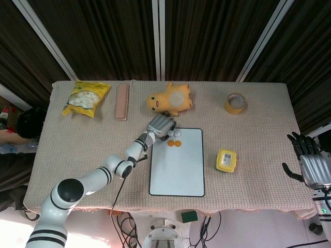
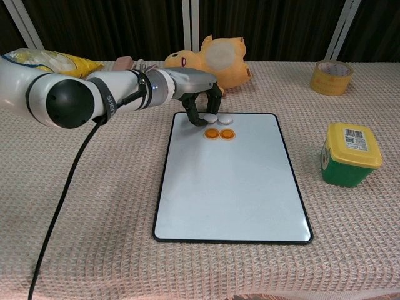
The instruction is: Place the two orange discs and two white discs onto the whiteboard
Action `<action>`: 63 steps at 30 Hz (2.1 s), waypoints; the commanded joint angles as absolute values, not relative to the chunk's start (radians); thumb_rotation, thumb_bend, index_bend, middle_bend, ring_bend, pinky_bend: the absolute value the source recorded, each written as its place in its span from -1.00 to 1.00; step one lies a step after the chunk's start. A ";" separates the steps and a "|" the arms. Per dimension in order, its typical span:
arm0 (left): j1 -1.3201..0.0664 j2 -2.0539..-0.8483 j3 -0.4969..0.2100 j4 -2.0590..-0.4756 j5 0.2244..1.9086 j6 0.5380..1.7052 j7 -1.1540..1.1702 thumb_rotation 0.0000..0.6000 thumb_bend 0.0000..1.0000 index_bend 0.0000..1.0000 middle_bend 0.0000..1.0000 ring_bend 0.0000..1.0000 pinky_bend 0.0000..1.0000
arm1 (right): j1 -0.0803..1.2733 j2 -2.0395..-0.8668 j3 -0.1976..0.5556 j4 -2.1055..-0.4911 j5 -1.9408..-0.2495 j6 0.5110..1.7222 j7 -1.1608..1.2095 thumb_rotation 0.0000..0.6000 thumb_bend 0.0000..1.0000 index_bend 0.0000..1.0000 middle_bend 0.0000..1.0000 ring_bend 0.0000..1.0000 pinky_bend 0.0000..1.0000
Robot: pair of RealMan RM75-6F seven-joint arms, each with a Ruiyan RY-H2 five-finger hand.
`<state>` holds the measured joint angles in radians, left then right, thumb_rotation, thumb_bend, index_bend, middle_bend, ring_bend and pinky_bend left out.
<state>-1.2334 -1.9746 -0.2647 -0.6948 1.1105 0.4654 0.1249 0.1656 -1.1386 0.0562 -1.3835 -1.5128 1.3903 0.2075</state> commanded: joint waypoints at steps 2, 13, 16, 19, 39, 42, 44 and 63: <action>-1.233 -1.970 -0.264 -0.700 1.107 0.463 0.129 1.00 -0.38 -0.28 -0.35 -0.70 -0.64 | 0.165 -1.138 0.056 -1.384 -1.512 1.390 0.207 1.00 -0.31 -1.00 -1.00 -1.00 -1.00; -1.215 -1.922 -0.248 -0.778 1.088 0.471 0.170 1.00 -0.38 -0.48 -0.40 -0.74 -0.66 | 0.165 -1.135 0.057 -1.390 -1.520 1.397 0.208 1.00 -0.31 -1.00 -1.00 -1.00 -1.00; -1.208 -1.905 -0.248 -0.807 1.074 0.485 0.187 1.00 -0.38 -0.56 -0.40 -0.74 -0.66 | 0.165 -1.134 0.056 -1.393 -1.523 1.400 0.208 1.00 -0.31 -1.00 -1.00 -1.00 -1.00; -1.201 -1.884 -0.246 -0.838 1.059 0.498 0.209 1.00 -0.38 -0.60 -0.41 -0.74 -0.66 | 0.165 -1.133 0.056 -1.396 -1.526 1.404 0.207 1.00 -0.31 -1.00 -1.00 -1.00 -1.00; -0.901 -1.416 -0.107 -1.578 1.036 0.979 0.417 1.00 -0.43 -0.51 -0.43 -0.76 -0.67 | 0.166 -1.143 0.047 -1.403 -1.556 1.421 0.208 1.00 -0.31 -1.00 -1.00 -1.00 -1.00; -0.762 -1.346 -0.049 -1.665 1.170 1.191 0.361 0.82 -0.43 -0.51 -0.45 -0.76 -0.67 | 0.166 -1.151 0.041 -1.398 -1.564 1.421 0.210 1.00 -0.31 -1.00 -1.00 -1.00 -1.00; -0.670 -1.313 -0.002 -1.678 1.249 1.311 0.307 0.64 -0.43 -0.51 -0.49 -0.77 -0.68 | 0.165 -1.156 0.037 -1.391 -1.566 1.418 0.208 1.00 -0.31 -1.00 -1.00 -1.00 -1.00; -0.192 -1.233 0.224 -1.519 1.539 1.711 0.160 -0.22 -0.60 -0.80 -0.86 -0.99 -0.81 | 0.130 -1.185 0.010 -1.354 -1.566 1.439 0.179 1.00 -0.34 -1.00 -1.00 -1.00 -1.00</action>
